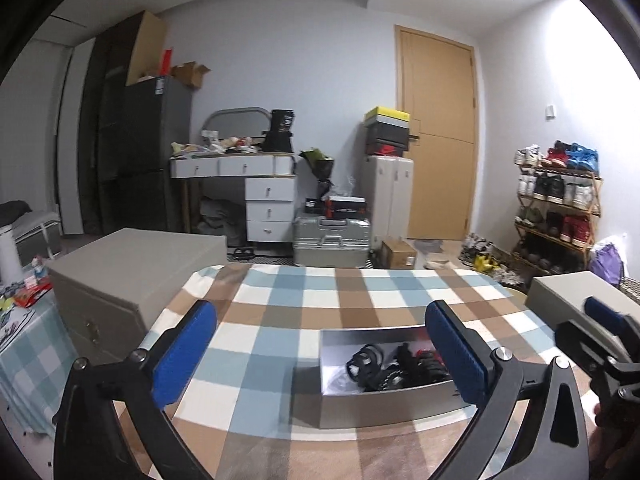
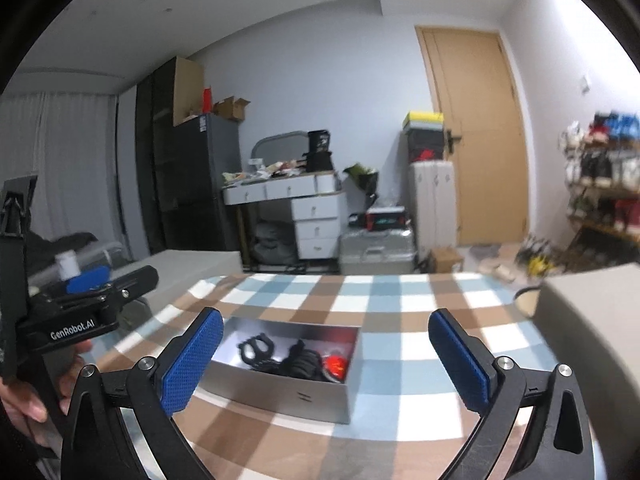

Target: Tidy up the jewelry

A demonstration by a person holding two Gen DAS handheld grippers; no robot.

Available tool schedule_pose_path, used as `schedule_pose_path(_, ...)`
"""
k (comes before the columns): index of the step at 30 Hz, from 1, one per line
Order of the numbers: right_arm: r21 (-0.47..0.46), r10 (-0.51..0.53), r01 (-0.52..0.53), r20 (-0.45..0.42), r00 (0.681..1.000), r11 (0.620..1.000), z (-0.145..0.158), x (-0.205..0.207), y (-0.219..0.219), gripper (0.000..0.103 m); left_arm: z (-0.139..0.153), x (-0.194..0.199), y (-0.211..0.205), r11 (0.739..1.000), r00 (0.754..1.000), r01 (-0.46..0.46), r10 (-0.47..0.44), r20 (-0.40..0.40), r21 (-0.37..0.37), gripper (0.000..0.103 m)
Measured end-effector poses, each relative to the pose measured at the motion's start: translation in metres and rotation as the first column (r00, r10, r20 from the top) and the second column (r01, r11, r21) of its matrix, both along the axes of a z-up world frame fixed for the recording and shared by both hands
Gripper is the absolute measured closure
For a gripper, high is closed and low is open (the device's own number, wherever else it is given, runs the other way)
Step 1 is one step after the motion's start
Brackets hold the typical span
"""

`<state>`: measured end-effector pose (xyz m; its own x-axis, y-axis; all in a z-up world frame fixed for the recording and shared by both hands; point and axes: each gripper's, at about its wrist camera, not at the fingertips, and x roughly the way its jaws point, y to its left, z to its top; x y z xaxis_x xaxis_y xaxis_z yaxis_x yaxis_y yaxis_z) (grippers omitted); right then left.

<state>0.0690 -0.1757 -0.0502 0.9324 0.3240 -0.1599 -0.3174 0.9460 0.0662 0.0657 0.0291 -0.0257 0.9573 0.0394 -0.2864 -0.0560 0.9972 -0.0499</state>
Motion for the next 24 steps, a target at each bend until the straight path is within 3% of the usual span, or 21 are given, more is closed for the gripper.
schedule_pose_path(5, -0.071, -0.041, 0.045, 0.056, 0.998, 0.996, -0.013, -0.012, 0.010, 0.000, -0.014, -0.005, 0.004, 0.999, 0.999, -0.039, 0.039, -0.006, -0.002, 0.001)
schedule_pose_path(8, -0.106, -0.058, 0.065, 0.066, 0.996, 0.992, -0.022, -0.012, 0.013, 0.000, -0.022, -0.005, 0.002, 0.997, 0.997, -0.073, 0.073, -0.018, 0.041, 0.001)
schedule_pose_path(24, -0.098, -0.059, 0.058, -0.001, 0.998, 0.993, -0.035, -0.001, 0.011, 0.000, -0.038, -0.016, -0.014, 0.995, 0.997, -0.058, 0.062, -0.039, 0.080, 0.001)
